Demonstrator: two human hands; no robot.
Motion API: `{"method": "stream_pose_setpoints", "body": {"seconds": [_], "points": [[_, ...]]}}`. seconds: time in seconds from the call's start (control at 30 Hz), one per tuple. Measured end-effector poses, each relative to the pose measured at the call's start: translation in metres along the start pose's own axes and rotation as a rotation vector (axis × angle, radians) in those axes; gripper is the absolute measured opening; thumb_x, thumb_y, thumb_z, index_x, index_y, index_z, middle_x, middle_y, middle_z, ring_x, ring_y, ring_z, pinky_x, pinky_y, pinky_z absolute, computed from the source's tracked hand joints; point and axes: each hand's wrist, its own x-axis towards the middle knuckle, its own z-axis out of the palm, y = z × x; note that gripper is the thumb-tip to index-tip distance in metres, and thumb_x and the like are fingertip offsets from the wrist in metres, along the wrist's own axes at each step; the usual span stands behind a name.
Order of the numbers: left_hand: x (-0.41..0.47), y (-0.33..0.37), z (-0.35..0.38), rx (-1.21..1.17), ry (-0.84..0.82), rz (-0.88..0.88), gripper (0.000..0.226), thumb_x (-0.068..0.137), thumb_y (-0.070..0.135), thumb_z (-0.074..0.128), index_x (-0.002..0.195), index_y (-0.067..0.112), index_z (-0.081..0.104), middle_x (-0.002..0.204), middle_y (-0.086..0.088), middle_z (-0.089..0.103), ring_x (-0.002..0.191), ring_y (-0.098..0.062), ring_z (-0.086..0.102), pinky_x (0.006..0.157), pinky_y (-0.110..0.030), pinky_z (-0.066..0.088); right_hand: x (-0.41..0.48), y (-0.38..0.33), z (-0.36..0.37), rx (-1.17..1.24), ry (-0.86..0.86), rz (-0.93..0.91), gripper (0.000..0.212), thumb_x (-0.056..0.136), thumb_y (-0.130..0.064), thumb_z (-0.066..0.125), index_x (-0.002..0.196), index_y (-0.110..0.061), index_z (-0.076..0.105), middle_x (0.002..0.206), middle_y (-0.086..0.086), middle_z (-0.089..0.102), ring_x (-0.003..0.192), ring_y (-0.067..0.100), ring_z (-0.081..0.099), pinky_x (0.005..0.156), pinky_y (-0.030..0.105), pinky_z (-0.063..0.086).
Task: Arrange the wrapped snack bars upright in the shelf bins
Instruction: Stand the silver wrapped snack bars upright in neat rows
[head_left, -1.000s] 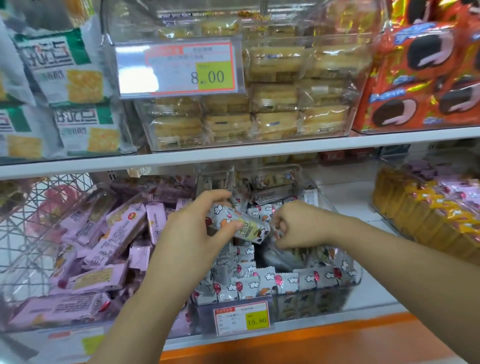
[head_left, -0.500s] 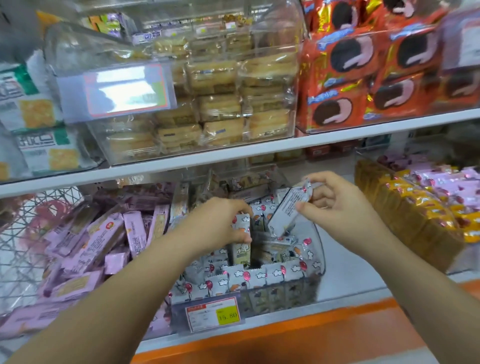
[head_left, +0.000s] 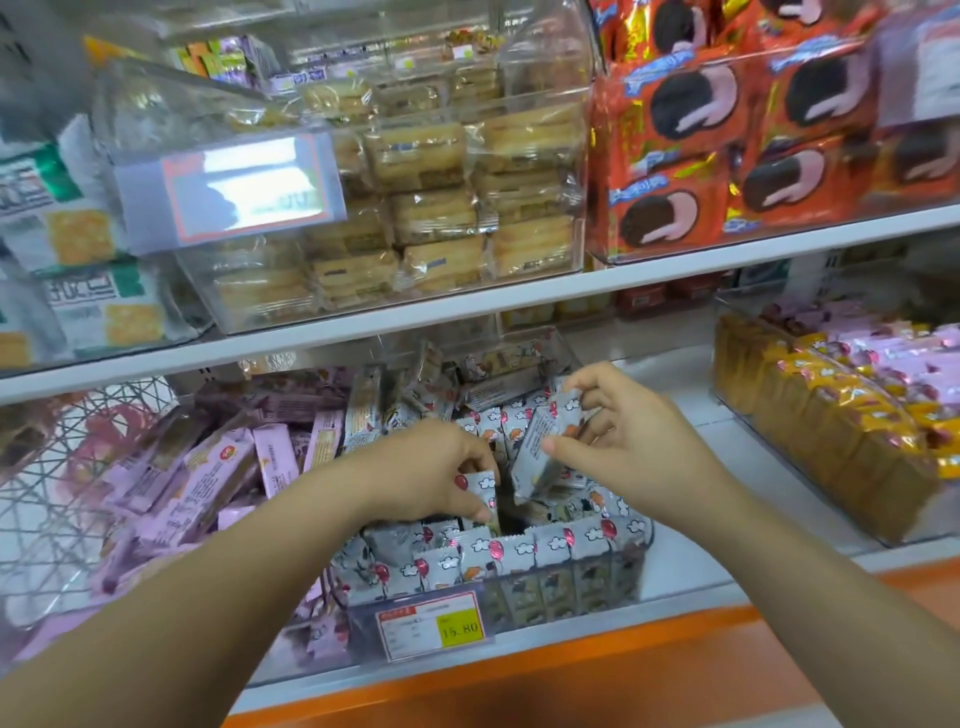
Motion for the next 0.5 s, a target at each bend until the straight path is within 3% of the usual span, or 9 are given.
{"method": "stream_pose_setpoints", "body": {"seconds": [0.1, 0.23, 0.3, 0.37, 0.43, 0.5], "points": [[-0.003, 0.005, 0.000, 0.058, 0.023, 0.040, 0.038, 0.083, 0.040, 0.068, 0.117, 0.029, 0.059, 0.083, 0.018, 0.049, 0.081, -0.005, 0.052, 0.063, -0.023, 0.036, 0.002, -0.002, 0.004, -0.006, 0.023, 0.025, 0.030, 0.079, -0.033, 0.073, 0.097, -0.027, 0.050, 0.075, -0.019, 0.050, 0.071, 0.004, 0.061, 0.056, 0.009, 0.043], [-0.020, 0.003, -0.015, -0.055, 0.189, 0.066, 0.029, 0.083, 0.035, 0.069, 0.111, 0.030, 0.062, 0.066, 0.020, 0.042, 0.053, 0.016, 0.045, 0.050, -0.007, 0.031, 0.006, -0.004, -0.002, 0.130, 0.072, 0.006, 0.027, 0.077, -0.025, 0.076, 0.089, -0.020, 0.052, 0.066, -0.010, 0.057, 0.046, 0.000, 0.049, 0.043, 0.011, 0.035], [-0.032, -0.001, -0.021, -0.196, 0.325, 0.059, 0.025, 0.083, 0.032, 0.069, 0.106, 0.034, 0.061, 0.072, 0.021, 0.048, 0.056, 0.022, 0.046, 0.053, -0.003, 0.034, 0.008, -0.005, -0.004, 0.184, 0.101, 0.009, 0.026, 0.075, -0.031, 0.075, 0.087, -0.023, 0.054, 0.067, -0.003, 0.062, 0.049, 0.006, 0.050, 0.050, 0.025, 0.043], [-0.042, -0.003, -0.021, -0.348, 0.443, 0.044, 0.024, 0.084, 0.031, 0.068, 0.105, 0.037, 0.060, 0.074, 0.017, 0.054, 0.056, 0.012, 0.050, 0.053, -0.005, 0.035, 0.008, -0.010, -0.004, 0.225, 0.105, 0.018, 0.025, 0.073, -0.037, 0.075, 0.087, -0.026, 0.056, 0.075, 0.001, 0.067, 0.059, 0.019, 0.054, 0.064, 0.043, 0.050], [-0.047, -0.002, -0.018, -0.502, 0.489, 0.040, 0.023, 0.085, 0.030, 0.066, 0.105, 0.040, 0.060, 0.067, 0.009, 0.056, 0.046, -0.002, 0.042, 0.051, -0.013, 0.033, 0.006, -0.018, -0.003, 0.256, 0.058, 0.002, 0.025, 0.072, -0.035, 0.075, 0.088, -0.025, 0.059, 0.078, -0.003, 0.069, 0.067, 0.024, 0.060, 0.069, 0.042, 0.053], [-0.054, 0.001, -0.016, -0.640, 0.485, 0.051, 0.023, 0.087, 0.028, 0.064, 0.105, 0.041, 0.060, 0.061, 0.010, 0.053, 0.045, -0.010, 0.038, 0.048, -0.019, 0.033, 0.002, -0.028, -0.001, 0.300, -0.016, -0.023, 0.030, 0.069, -0.035, 0.077, 0.090, -0.023, 0.060, 0.081, -0.006, 0.071, 0.071, 0.017, 0.065, 0.069, 0.032, 0.055]]}}
